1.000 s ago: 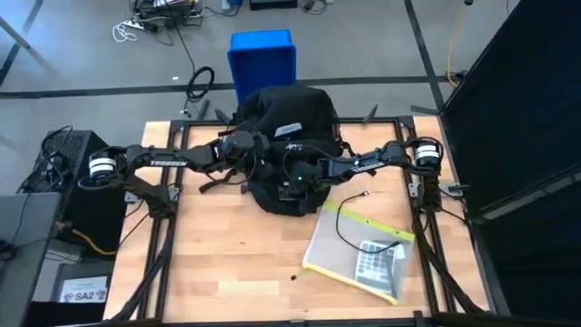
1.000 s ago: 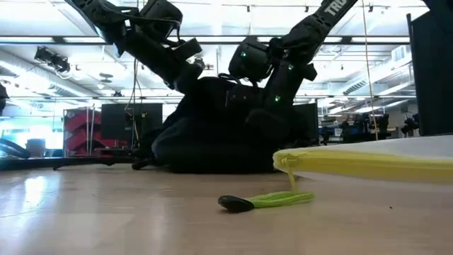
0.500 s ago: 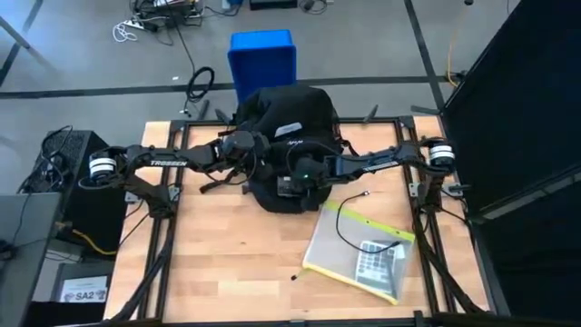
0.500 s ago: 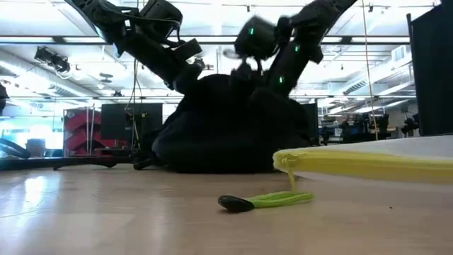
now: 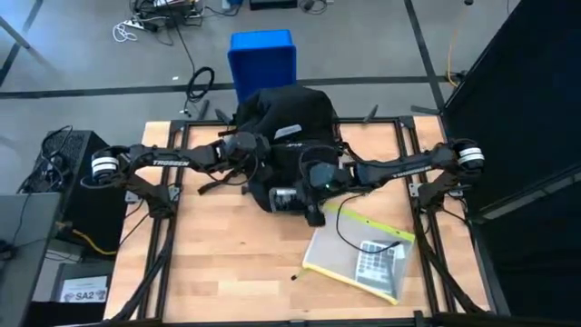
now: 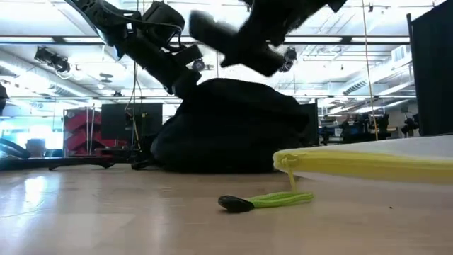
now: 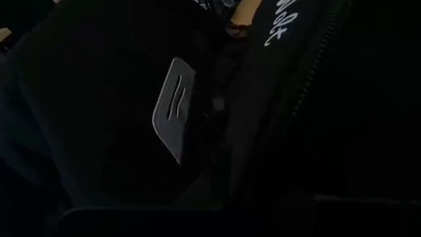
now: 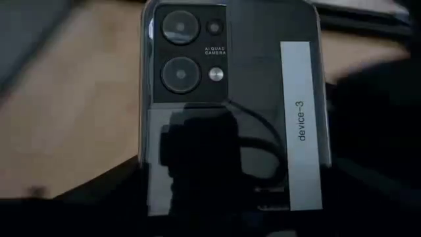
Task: Unpack backpack
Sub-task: Remove the cellphone from the backpack
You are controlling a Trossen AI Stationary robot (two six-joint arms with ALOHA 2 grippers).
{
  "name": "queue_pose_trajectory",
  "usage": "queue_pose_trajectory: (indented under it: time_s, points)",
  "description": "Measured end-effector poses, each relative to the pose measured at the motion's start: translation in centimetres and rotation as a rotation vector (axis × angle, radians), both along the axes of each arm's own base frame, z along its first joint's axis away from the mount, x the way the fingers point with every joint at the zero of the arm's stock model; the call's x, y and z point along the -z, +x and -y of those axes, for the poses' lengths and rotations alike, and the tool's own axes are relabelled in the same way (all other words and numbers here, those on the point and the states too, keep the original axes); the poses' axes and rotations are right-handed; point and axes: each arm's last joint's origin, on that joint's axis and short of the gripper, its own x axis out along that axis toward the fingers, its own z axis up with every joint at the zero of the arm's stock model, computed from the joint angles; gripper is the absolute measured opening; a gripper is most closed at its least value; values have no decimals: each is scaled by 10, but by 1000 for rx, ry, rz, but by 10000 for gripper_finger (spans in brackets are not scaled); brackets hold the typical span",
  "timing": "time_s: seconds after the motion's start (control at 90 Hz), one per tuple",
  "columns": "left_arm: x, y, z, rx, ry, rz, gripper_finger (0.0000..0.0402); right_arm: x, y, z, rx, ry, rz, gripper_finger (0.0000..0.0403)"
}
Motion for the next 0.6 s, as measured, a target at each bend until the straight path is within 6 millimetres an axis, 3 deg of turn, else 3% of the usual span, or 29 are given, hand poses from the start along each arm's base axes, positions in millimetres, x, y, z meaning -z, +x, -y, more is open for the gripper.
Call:
queue_pose_trajectory:
  time_s: [0.144, 0.344, 0.478, 0.6]
  points:
    - [4, 1, 1, 26, -44, 0, 3, 14, 3, -30, -76, 81, -54, 324]
    - [6, 3, 5, 66, -119, 24, 12, 62, 19, -63, -77, 108, -149, 324]
    - [7, 4, 11, 100, -149, 11, 16, 101, 27, -65, 22, 83, -242, 326]
    - [9, 4, 17, 181, -178, -6, 17, 121, 36, -55, 208, 95, -256, 363]
